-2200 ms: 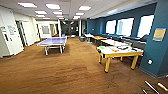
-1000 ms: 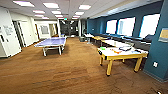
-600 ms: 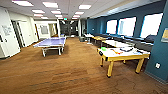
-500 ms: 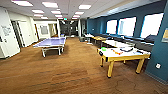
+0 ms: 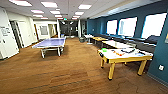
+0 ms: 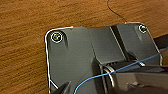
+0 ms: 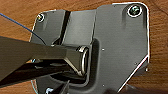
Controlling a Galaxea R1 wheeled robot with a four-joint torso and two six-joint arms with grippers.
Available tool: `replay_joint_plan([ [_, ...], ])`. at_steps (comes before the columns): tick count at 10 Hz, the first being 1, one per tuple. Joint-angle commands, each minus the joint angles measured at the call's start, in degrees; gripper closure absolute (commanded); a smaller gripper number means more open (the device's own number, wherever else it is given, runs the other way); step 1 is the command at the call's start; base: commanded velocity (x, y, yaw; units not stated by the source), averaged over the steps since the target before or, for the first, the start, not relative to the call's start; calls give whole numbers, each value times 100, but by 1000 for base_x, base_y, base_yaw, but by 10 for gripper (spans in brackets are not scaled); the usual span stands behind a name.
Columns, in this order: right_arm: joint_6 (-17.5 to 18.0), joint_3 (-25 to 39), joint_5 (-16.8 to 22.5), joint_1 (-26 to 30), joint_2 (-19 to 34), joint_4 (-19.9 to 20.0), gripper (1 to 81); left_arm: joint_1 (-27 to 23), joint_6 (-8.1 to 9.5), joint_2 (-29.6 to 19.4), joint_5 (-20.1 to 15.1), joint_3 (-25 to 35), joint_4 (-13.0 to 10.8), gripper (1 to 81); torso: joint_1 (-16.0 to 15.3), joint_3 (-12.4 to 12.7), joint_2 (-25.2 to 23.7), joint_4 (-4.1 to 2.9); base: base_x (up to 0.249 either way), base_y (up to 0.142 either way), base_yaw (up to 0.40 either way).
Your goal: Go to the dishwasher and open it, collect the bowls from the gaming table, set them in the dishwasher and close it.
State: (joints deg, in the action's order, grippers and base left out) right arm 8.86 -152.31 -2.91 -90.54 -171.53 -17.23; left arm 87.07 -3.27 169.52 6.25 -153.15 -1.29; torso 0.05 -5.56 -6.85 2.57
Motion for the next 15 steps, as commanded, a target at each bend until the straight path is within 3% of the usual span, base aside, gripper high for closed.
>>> replay_joint_plan([
  [1, -7, 27, 283, 286, 11, -44, 10, -335, -42, -32, -256, -5, -29, 10, -5, 0, 0, 0, 169, 0, 0],
  [15, -16, 18, 291, 295, -6, -62, 10, -335, -42, -23, -256, -5, -20, 10, -5, 0, 2, 0, 171, 10, 0],
])
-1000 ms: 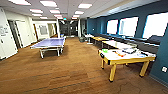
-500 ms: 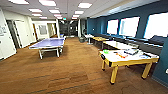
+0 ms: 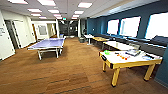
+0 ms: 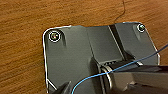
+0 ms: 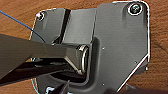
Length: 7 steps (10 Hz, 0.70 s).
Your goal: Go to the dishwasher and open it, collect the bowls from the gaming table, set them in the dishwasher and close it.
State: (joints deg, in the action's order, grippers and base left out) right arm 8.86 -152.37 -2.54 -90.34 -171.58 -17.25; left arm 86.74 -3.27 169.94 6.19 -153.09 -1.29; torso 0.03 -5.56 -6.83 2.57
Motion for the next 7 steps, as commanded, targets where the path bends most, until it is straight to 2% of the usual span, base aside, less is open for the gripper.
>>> replay_joint_plan([
  [1, -16, 24, 254, 292, -1, -85, 10, -310, -42, -65, -250, -11, -3, 10, -3, 0, 0, 0, 170, 83, 0],
  [7, -16, 16, 254, 275, -10, -94, 10, -302, -42, -56, -250, -11, -46, 10, -3, 0, 0, 0, 168, 85, 0],
])
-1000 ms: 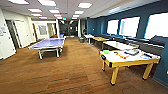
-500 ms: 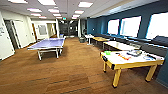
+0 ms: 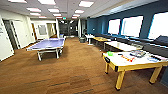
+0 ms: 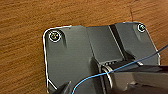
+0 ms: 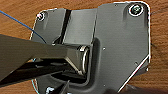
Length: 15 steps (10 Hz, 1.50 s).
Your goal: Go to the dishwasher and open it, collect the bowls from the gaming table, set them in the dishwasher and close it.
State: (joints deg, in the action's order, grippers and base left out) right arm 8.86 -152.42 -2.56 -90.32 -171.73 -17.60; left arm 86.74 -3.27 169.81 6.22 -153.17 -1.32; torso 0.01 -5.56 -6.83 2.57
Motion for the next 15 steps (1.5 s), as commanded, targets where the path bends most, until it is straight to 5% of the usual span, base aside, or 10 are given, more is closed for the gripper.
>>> replay_joint_plan([
  [1, -7, 29, 256, 273, 13, -59, 10, -302, -42, -44, -253, -2, -44, 10, -1, 0, 0, 0, 167, 81, 0],
  [7, -16, 20, 256, 273, -4, -59, 10, -302, -42, -35, -253, -2, -45, 10, -1, 0, 0, 0, 169, 78, 0],
  [15, -16, 29, 247, 255, -4, -59, 10, -302, -42, -17, -261, -2, -35, 10, -1, 0, 0, 0, 158, 0, 0],
])
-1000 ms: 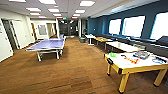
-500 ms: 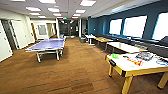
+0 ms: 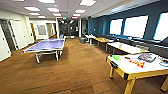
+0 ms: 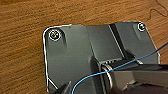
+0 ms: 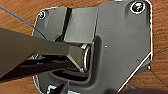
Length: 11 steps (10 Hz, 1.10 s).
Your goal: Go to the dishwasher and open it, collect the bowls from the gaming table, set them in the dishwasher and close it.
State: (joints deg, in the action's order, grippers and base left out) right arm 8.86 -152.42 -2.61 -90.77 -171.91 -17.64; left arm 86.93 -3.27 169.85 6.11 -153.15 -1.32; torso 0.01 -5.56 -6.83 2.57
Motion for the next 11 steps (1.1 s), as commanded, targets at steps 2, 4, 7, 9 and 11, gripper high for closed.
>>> replay_joint_plan([
  [2, -16, 20, 252, 309, 14, -55, 10, -321, -51, -3, -250, -5, -44, 10, -1, 0, 0, 0, 147, 0, 0],
  [4, -7, 29, 252, 300, 23, -55, 10, -321, -51, -3, -250, -5, -44, 10, -1, 0, 0, 0, 147, 0, 0],
  [7, -8, 29, 252, 309, 14, -55, 10, -321, -51, -3, -250, -5, -44, 10, -1, 0, 0, 0, 147, 0, 0],
  [9, -7, 29, 252, 300, 14, -55, 10, -321, -51, -3, -250, -5, -44, 10, -1, 0, 0, 0, 146, 0, 0],
  [11, -16, 29, 252, 300, 5, -64, 10, -321, -51, -3, -250, -5, -44, 10, -1, 0, 0, 0, 146, 0, 0],
])
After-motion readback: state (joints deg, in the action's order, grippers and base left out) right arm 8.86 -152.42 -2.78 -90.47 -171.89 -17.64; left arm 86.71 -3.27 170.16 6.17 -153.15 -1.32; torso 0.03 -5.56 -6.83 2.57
